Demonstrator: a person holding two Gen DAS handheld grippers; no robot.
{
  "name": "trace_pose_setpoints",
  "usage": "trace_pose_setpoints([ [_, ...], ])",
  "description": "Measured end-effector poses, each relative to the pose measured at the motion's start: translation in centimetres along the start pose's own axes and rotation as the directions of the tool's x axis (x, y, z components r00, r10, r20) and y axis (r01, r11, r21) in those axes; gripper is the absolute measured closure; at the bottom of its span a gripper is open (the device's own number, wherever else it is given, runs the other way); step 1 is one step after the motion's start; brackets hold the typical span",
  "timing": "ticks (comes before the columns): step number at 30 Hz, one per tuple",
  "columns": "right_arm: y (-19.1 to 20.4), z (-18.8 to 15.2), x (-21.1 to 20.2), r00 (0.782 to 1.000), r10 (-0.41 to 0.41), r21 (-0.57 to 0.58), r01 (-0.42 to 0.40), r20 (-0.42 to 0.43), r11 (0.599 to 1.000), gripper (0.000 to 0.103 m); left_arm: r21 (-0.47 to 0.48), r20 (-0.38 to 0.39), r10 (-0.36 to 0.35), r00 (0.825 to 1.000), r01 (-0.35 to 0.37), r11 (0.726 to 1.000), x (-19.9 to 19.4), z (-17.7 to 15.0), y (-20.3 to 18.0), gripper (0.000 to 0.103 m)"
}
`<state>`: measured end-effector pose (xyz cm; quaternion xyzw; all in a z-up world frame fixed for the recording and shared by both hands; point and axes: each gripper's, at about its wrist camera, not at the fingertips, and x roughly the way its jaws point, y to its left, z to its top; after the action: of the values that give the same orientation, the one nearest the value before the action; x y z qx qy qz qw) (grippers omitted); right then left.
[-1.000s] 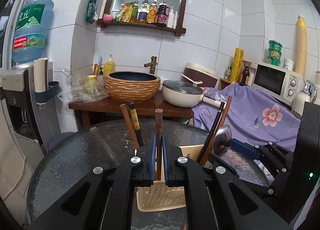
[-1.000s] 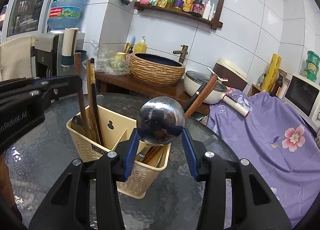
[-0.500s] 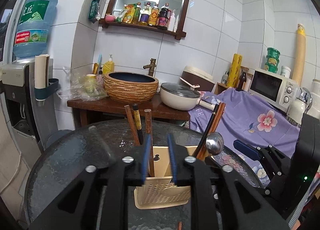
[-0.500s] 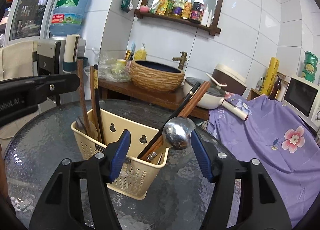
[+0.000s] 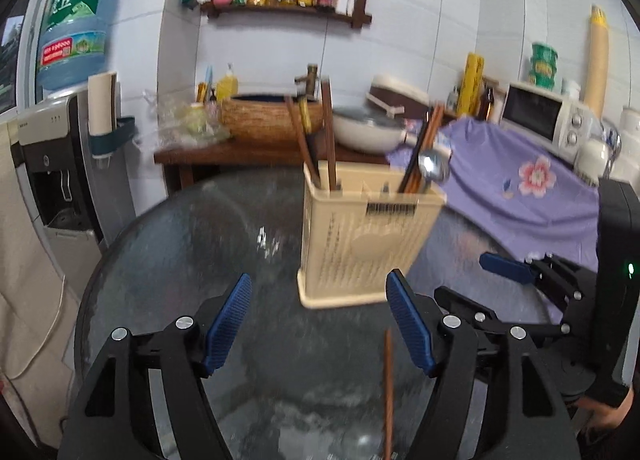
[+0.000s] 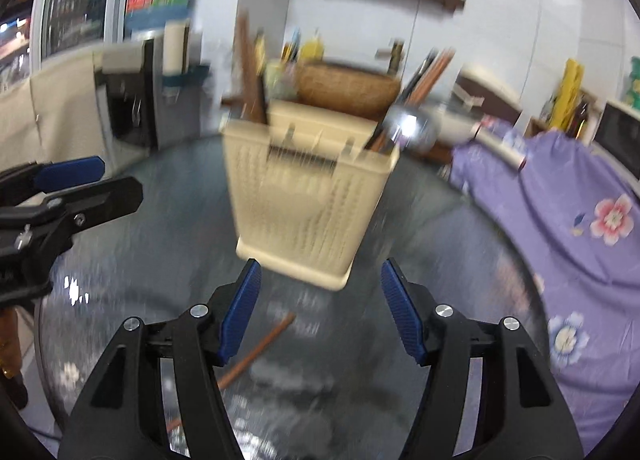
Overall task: Organize utensils
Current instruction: 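Withdraw both open tools up from the holder, then close the left tool on the grey spoon handle while the right tool grasps the wooden chopstick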
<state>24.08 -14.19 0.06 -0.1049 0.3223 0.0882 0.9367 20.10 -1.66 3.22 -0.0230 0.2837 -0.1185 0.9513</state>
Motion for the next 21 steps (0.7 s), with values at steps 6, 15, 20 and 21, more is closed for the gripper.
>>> trace_pose_setpoints([
  [6, 0.5, -3.2, 3.3, 0.983, 0.063, 0.102, -0.046, -0.174, 0.994, 0.048, 0.015, -0.136, 0.007, 0.991, -0.005, 1.000, 0.9, -4.9, 0.6, 0.036],
  [15, 1.7, -4.8, 6.0, 0.954, 0.104, 0.157, -0.061, -0.283, 0.986, 0.055, -0.009, -0.177, 0.012, 0.984, -0.013, 1.000, 0.5, -7.7, 1.5, 0.036],
  [20, 2.6, -4.9, 7.0, 0.945, 0.106, 0.150, -0.061, -0.309, 0.987, 0.063, -0.002, -0.187, 0.012, 0.982, -0.012, 1.000, 0.5, -8.2, 1.5, 0.036],
  [21, 2.6, -4.9, 7.2, 0.944, 0.108, 0.152, -0.062, -0.313, 0.986, 0.063, 0.002, -0.188, 0.007, 0.982, -0.007, 1.000, 0.5, -8.3, 1.4, 0.036],
])
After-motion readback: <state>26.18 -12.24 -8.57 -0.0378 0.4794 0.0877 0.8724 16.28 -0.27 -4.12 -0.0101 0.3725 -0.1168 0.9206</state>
